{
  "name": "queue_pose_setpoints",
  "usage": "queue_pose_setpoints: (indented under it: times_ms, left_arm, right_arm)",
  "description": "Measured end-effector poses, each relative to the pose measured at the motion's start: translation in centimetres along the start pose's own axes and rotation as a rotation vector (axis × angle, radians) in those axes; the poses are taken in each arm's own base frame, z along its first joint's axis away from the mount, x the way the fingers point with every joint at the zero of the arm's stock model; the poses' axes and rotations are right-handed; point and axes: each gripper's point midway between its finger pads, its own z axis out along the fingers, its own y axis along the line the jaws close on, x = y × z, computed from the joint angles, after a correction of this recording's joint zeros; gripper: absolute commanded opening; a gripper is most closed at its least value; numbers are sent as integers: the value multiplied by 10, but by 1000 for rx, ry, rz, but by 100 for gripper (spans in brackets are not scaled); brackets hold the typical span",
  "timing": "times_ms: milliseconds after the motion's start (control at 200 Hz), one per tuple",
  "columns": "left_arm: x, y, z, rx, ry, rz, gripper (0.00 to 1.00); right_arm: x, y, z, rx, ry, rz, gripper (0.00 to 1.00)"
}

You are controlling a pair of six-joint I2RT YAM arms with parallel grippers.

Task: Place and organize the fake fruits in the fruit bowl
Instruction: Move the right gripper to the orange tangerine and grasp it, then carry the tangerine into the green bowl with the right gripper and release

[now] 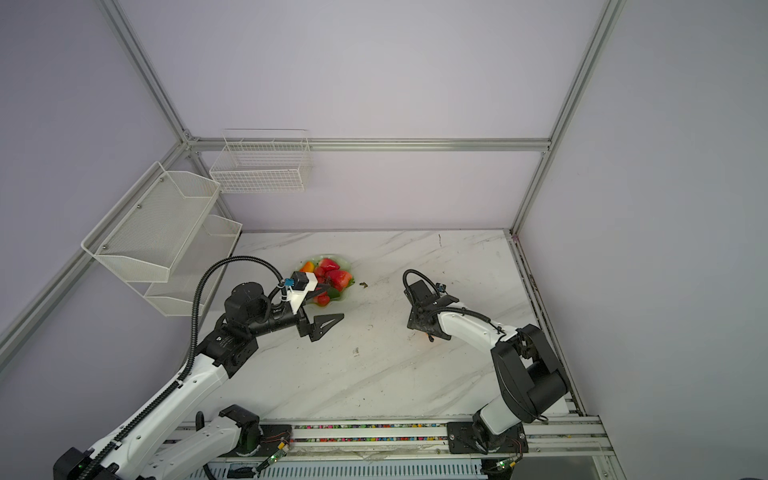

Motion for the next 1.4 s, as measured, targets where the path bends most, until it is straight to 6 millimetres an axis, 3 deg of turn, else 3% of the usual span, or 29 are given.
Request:
queue_pose_setpoints:
  times_ms: [45, 235, 450, 635, 760, 895, 1010, 1115, 1240, 1400]
  left_arm:
    - [0, 0, 0, 1, 0, 0, 100]
    - [7, -2, 6, 30, 22, -16, 100]
    - [51, -10, 23, 76, 174, -67, 100]
    - [55, -5, 18, 17, 204, -26, 100]
    - [52, 7, 11, -69, 203, 11, 100]
    - [52, 32, 0, -198, 216, 17, 100]
    - [49, 61, -18, -325, 203, -2, 100]
    - [39, 86, -37, -445, 167, -17, 100]
    - [33, 102, -51, -522, 138, -30, 100]
    - [32, 108, -55, -545, 129, -49, 100]
  right_arm:
    - [1, 1, 2, -3, 2, -2, 69]
    - [3, 1, 7, -16, 10, -3, 68]
    - [0, 6, 5, -43, 9, -24, 62]
    - [-24, 30, -9, -118, -42, -54, 61]
    - [-43, 66, -31, -219, -98, -116, 60]
    - [-54, 149, -67, -393, -166, -248, 60]
    - [-45, 222, -90, -552, -193, -349, 60]
    - [-27, 269, -97, -635, -186, -431, 60]
    - [-10, 302, -87, -666, -166, -493, 60]
    - [2, 312, -68, -656, -137, -521, 60]
